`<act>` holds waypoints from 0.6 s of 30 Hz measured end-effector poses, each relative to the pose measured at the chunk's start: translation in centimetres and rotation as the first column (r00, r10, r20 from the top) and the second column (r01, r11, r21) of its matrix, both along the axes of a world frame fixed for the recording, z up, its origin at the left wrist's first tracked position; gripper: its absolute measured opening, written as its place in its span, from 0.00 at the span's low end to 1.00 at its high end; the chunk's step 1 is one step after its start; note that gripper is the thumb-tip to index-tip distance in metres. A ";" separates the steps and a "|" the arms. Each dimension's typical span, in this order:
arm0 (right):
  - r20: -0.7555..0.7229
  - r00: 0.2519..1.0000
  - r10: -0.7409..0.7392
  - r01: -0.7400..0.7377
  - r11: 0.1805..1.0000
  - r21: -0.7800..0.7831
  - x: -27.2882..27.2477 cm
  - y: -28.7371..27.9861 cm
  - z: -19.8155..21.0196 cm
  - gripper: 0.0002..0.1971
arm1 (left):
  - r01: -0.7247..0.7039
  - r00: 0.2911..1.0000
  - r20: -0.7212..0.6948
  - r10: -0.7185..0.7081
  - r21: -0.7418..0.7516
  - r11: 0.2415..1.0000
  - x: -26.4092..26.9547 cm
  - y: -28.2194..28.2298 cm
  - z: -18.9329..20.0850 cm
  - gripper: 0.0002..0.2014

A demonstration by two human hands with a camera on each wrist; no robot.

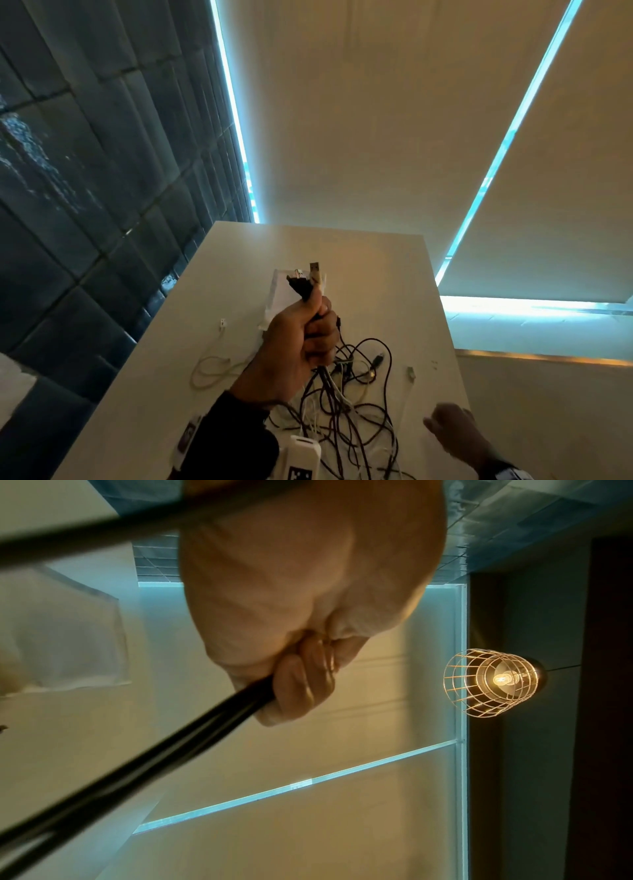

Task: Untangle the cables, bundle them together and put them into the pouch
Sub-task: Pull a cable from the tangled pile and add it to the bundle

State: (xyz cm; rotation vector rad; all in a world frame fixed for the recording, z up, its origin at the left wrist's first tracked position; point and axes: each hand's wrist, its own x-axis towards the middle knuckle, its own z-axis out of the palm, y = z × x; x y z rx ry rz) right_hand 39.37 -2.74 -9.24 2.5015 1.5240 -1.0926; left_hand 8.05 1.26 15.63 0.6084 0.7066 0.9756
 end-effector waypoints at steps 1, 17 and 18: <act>-0.028 0.999 -0.017 0.018 0.999 0.040 -2.6 2.0 1.5 0.16 | -0.006 1.000 0.010 0.006 0.002 1.000 -0.1 0.1 0.1 0.16; 0.094 0.988 0.119 -0.122 0.992 0.026 -6.1 4.5 -0.3 0.11 | -0.123 0.991 0.058 0.124 -0.021 0.992 -2.7 1.3 0.0 0.16; 0.098 0.989 0.111 -0.115 0.993 0.038 -5.9 4.4 -0.3 0.11 | -0.120 0.991 0.063 0.121 -0.023 0.993 -2.8 1.3 0.0 0.16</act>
